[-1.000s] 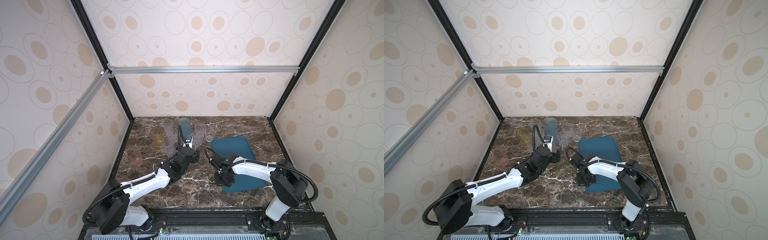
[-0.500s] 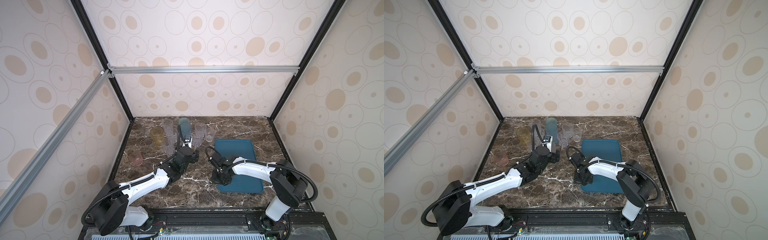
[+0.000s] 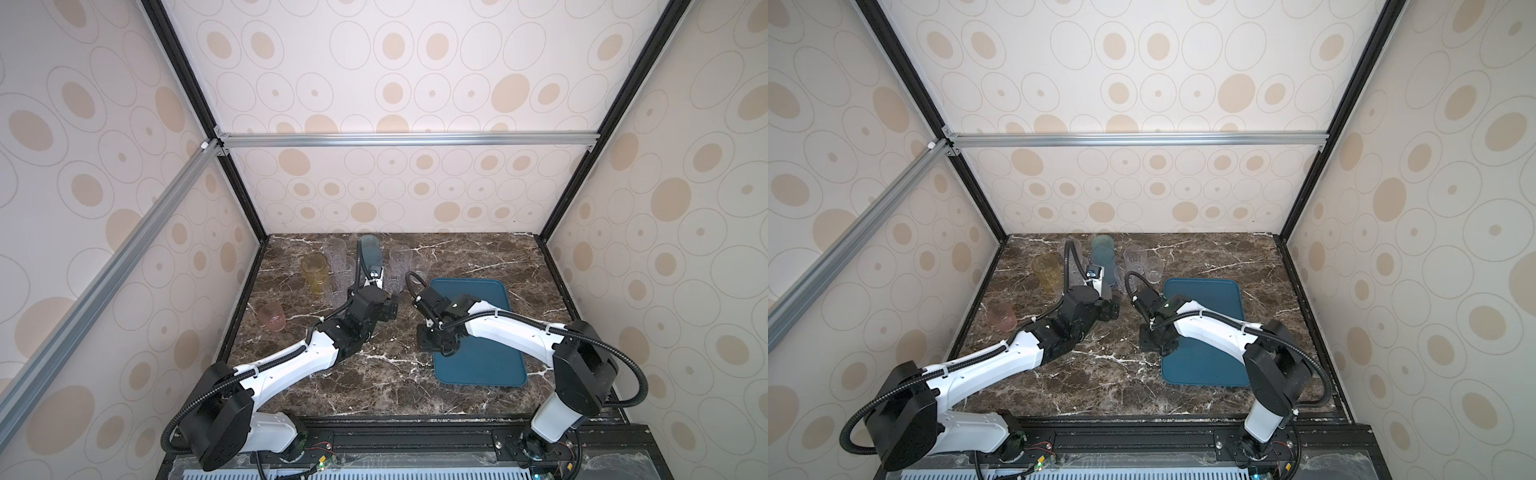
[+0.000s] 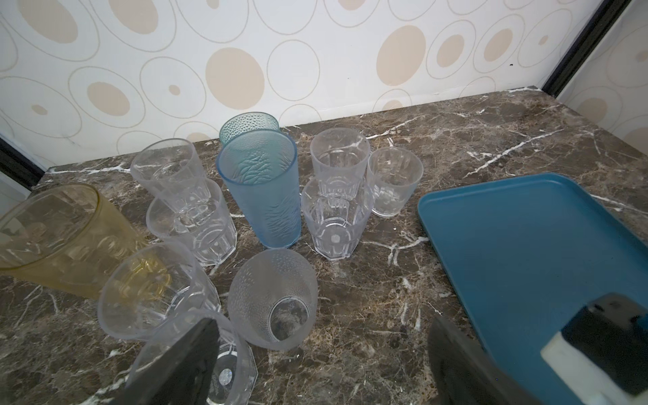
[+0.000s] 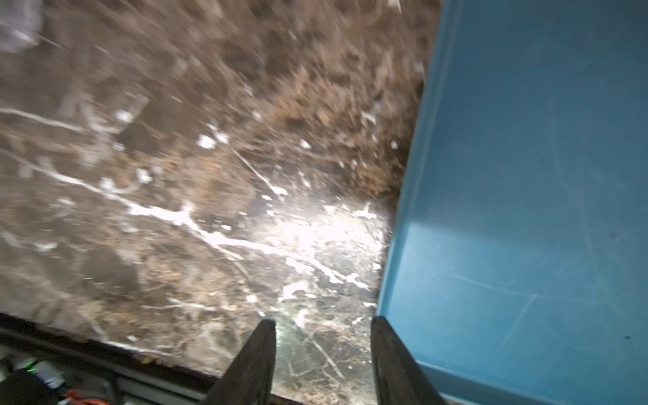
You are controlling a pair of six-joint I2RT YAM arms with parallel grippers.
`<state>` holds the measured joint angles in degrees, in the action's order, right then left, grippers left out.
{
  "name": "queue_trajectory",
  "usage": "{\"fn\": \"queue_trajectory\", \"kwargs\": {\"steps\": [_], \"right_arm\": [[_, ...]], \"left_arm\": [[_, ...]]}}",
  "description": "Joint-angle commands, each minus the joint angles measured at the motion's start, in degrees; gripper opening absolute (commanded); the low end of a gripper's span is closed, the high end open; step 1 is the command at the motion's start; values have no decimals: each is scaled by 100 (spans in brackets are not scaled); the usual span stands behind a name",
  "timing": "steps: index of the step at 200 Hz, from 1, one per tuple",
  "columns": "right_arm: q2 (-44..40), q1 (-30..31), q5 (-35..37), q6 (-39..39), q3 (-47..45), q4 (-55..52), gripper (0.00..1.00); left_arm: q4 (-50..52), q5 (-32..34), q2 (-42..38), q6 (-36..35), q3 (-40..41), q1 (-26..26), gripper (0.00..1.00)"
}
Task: Place the glasses into the tray
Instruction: Move the tray to the middle-right of the table, then pick up the glass from the top-center of the table.
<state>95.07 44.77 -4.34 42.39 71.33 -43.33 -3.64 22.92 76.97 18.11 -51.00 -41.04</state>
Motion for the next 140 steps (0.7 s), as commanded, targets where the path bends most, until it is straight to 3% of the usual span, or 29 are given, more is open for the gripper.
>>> {"fn": "queue_trajectory", "kwargs": {"steps": [1,69,107,140], "right_arm": [[-146,-318,-1,-245,364,-233,48],[146,-1260,-1279,301,538,846,49],[638,-1704,-2035,597,832,1338,53],[1250,-1793,-2037,728,1531,1297,55]], "left_arm": [[746,-388,149,17,-582,339,92],[1828,-2055,552,-264,-1598,1551,95],[1516,-2923,737,-74,-1636,1692,95],[1423,-3055,1181,95,-1784,1695,90]]}}
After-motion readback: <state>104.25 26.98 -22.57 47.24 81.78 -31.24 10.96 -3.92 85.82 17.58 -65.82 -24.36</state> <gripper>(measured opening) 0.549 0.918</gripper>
